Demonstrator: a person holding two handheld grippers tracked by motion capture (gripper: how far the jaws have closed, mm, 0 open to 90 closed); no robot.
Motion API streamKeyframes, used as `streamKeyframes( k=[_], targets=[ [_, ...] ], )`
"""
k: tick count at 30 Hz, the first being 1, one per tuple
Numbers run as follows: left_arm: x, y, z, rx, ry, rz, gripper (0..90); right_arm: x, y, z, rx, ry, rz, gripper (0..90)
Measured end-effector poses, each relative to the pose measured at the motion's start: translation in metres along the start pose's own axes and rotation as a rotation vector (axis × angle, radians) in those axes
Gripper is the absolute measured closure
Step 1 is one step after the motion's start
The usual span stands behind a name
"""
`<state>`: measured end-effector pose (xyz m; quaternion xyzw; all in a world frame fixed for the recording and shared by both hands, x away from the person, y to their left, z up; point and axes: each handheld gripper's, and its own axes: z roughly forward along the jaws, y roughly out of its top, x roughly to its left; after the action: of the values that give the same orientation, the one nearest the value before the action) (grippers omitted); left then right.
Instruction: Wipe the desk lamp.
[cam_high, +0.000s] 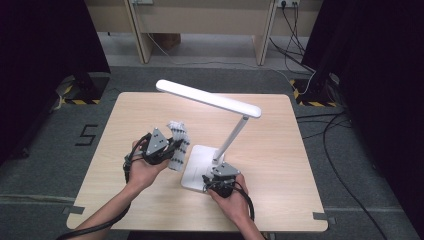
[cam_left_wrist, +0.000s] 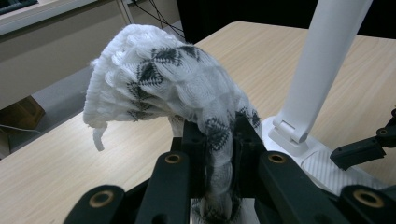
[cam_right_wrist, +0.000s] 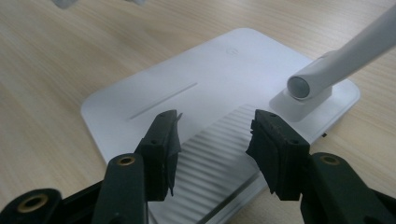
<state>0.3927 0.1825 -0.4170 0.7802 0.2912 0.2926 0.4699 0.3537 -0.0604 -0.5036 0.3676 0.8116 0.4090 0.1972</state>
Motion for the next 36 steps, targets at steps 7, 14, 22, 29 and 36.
streamKeyframes(
  k=[7, 14, 22, 29, 36],
  targets=[
    [-0.002, -0.004, 0.000, 0.002, -0.005, -0.001, 79.0, 0.005, 0.015, -0.014, -0.061, -0.003, -0.015, 49.6],
    [-0.007, -0.008, 0.000, 0.001, -0.018, 0.011, 78.9, 0.002, 0.039, -0.038, -0.169, -0.023, -0.002, 48.8],
    [-0.013, -0.010, 0.002, 0.012, -0.035, 0.026, 78.9, 0.004, 0.059, -0.045, -0.220, -0.019, -0.001, 47.8],
    [-0.020, -0.011, 0.004, 0.018, -0.055, 0.033, 78.9, 0.006, 0.072, -0.044, -0.240, -0.011, 0.005, 47.3],
    [-0.016, -0.003, 0.009, 0.012, -0.047, 0.037, 78.9, 0.000, 0.065, -0.036, -0.186, -0.022, -0.001, 49.9]
  ],
)
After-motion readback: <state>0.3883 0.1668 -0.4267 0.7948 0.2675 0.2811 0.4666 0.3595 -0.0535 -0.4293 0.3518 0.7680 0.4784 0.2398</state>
